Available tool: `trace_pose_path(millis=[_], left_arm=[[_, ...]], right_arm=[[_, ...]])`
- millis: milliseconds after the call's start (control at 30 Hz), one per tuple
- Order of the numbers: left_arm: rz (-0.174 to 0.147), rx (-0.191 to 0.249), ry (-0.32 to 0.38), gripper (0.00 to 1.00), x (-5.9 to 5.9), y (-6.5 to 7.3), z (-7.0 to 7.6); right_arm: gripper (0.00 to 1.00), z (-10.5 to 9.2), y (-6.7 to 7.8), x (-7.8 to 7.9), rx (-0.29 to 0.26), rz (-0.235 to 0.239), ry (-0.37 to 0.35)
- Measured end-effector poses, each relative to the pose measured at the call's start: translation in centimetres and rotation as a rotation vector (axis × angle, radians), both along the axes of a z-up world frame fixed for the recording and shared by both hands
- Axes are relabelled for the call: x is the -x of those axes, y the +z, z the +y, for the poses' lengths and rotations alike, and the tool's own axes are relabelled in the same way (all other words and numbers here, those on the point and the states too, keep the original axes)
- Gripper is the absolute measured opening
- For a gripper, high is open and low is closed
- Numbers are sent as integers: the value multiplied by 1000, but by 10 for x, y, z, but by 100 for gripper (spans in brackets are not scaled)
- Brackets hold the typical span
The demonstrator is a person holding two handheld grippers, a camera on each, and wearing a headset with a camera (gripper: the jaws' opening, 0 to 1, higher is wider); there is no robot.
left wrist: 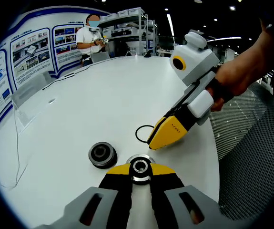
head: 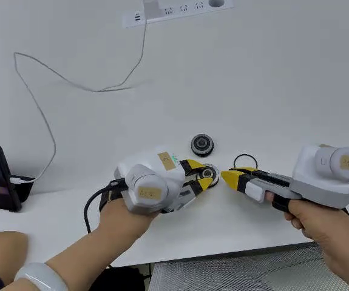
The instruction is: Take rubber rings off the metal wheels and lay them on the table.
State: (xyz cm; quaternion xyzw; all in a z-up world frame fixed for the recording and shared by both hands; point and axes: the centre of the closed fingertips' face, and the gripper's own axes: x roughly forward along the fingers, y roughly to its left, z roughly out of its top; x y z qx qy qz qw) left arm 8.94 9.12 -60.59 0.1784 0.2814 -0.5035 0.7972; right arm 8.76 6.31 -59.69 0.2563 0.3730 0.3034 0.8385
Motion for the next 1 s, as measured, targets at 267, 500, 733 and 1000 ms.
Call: trace_pose_path(millis=[267,500,733,1000], left_arm=[[5,10,12,13,-2,0,0],[7,14,18,13,-2,0,0],[8,14,22,13,-2,1,0],[10,14,25,13,-2,1,0]], right_arm=[[14,6,-6,0,-20,24,0],[14,7,-9,-1,-51,47,-17],[14,10,-13,-1,-76,75,-26],[14,11,-18,1,-102,102,-30]])
